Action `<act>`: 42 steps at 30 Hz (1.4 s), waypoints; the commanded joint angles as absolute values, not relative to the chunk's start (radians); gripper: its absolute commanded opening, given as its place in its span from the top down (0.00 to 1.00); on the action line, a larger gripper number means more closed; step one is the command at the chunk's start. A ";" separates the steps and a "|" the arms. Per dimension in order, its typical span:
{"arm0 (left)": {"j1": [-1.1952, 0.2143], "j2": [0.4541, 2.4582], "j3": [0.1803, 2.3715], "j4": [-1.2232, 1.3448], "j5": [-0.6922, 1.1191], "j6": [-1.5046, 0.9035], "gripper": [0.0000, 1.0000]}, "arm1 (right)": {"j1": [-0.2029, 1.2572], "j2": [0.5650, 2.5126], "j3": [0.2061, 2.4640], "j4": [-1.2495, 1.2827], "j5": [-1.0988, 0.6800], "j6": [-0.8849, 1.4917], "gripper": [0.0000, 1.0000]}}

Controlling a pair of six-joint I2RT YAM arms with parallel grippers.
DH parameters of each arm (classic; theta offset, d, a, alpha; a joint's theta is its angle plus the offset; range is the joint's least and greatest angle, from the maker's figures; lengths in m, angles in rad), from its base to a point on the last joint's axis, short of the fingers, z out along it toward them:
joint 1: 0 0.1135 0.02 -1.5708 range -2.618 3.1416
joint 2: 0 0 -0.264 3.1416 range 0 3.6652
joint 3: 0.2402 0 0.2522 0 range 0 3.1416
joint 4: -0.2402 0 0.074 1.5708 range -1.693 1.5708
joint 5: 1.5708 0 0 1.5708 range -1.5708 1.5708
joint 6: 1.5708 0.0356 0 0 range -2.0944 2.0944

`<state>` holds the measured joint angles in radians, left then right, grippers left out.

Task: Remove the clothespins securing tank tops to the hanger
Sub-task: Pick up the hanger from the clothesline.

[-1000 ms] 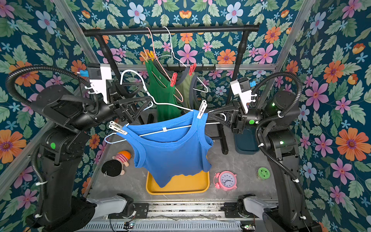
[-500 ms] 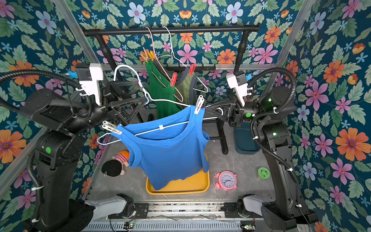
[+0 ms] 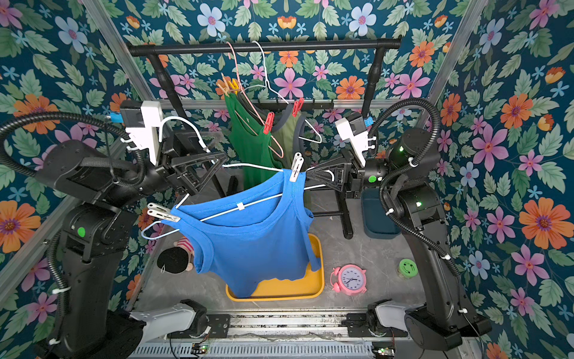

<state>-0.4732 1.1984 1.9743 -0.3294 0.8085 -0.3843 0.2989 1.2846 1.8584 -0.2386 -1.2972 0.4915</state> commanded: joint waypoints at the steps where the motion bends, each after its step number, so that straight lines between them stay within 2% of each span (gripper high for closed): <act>1: -0.473 1.184 1.968 -0.288 0.825 -0.373 0.26 | 0.301 1.292 1.872 -0.234 -1.263 0.469 1.00; 4: -0.472 1.183 1.965 -0.277 0.850 -0.384 0.51 | 0.301 1.304 1.876 -0.223 -1.263 0.482 1.00; 6: -0.472 1.183 1.958 -0.263 0.867 -0.395 0.64 | 0.301 1.305 1.875 -0.214 -1.257 0.487 1.00; 8: -0.473 1.181 1.951 -0.255 0.868 -0.400 0.72 | 0.301 1.307 1.872 -0.208 -1.255 0.489 1.00; 10: -0.472 1.180 1.947 -0.249 0.866 -0.401 0.74 | 0.301 1.311 1.877 -0.213 -1.255 0.489 1.00; 16: -0.473 1.173 1.928 -0.227 0.861 -0.409 1.00 | 0.301 1.317 1.881 -0.212 -1.255 0.491 1.00; 25: -0.472 1.153 1.935 -0.224 0.867 -0.420 1.00 | 0.300 1.324 1.867 -0.189 -1.252 0.506 1.00; 26: -0.472 1.154 1.941 -0.232 0.870 -0.417 1.00 | 0.301 1.325 1.867 -0.191 -1.252 0.506 0.96; 28: -0.472 1.153 1.953 -0.263 0.869 -0.402 1.00 | 0.301 1.325 1.868 -0.197 -1.252 0.505 0.74; 32: -0.472 1.155 1.976 -0.361 0.856 -0.357 1.00 | 0.301 1.313 1.881 -0.265 -1.231 0.453 0.50; 38: -0.473 1.142 1.963 -0.434 0.861 -0.315 1.00 | 0.284 1.304 1.937 -0.423 -1.177 0.327 0.36; 42: -0.472 1.148 1.944 -0.433 0.865 -0.319 1.00 | 0.271 1.317 1.927 -0.370 -1.233 0.376 0.32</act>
